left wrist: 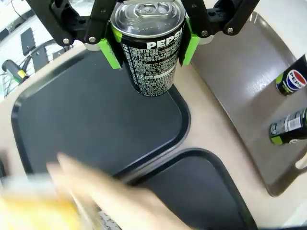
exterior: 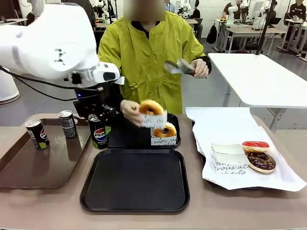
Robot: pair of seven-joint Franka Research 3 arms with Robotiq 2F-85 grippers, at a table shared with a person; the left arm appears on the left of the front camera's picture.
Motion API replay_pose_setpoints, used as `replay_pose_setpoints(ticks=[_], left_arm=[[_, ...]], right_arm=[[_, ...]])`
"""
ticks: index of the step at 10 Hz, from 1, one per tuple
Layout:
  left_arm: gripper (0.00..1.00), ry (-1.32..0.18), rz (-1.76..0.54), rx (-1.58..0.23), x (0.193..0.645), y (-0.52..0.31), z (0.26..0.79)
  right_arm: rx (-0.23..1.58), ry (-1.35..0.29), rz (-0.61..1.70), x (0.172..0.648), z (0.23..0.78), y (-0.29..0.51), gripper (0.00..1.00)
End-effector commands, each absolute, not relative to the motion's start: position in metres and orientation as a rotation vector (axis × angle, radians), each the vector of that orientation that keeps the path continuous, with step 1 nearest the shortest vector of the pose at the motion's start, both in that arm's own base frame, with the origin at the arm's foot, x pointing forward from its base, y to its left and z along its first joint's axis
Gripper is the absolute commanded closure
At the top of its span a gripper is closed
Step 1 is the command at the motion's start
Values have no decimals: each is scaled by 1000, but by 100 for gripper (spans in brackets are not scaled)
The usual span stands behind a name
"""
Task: Set up donuts and drinks on trays.
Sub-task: Pick up one Pepsi coke and place it on the Flat Tray.
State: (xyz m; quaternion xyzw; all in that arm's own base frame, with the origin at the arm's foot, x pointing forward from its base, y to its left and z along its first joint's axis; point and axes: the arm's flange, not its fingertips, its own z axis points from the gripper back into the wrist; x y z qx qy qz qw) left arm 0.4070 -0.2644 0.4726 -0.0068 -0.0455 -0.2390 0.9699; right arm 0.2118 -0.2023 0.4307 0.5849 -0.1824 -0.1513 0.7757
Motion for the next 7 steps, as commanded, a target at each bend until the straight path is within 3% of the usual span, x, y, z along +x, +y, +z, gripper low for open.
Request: replay_pose_setpoints(ticks=[1, 2, 3, 4, 7], left_arm=[[39, 27, -488, 56, 394, -241, 505], [39, 110, -595, 29, 345, -201, 549], [39, 73, -679, 5, 300, -166, 583], [39, 42, -667, -14, 283, -146, 598], [39, 44, -566, -47, 298, -141, 590]], right_arm=[[1269, -396, -322, 212, 431, -202, 0], [1269, -396, -322, 212, 431, -202, 0], [1269, -396, -322, 212, 431, -202, 0], [1269, -396, -322, 212, 431, -202, 0], [1269, -396, -322, 212, 431, -202, 0]])
